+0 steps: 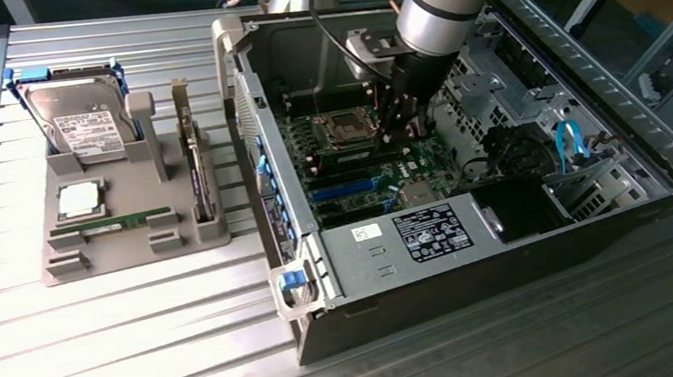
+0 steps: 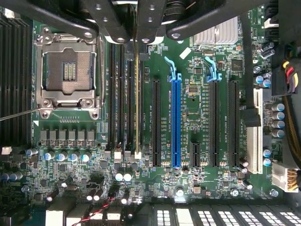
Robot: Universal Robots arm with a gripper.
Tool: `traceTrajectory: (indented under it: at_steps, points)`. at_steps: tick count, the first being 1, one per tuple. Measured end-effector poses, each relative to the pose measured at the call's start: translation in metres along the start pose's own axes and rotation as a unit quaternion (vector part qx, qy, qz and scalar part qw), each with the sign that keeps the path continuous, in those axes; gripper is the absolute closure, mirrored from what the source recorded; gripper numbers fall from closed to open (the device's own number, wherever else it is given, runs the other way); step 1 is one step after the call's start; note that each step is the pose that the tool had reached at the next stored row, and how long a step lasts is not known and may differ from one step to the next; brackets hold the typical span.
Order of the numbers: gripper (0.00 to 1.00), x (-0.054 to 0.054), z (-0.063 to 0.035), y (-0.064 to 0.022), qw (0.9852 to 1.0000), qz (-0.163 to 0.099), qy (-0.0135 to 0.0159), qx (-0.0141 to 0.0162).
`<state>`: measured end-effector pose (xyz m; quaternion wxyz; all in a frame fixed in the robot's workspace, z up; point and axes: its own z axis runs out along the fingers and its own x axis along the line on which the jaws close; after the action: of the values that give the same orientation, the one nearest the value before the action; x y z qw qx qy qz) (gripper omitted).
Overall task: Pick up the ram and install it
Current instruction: 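Insert the ram into the slot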
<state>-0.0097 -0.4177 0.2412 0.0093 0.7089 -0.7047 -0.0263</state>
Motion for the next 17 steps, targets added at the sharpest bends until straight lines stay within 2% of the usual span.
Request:
traceTrajectory:
  at_steps: [17]
  points:
    - [0.88, -0.0010, 0.0012, -0.0011, 1.0000, 0.000, 0.0001, 0.0000]
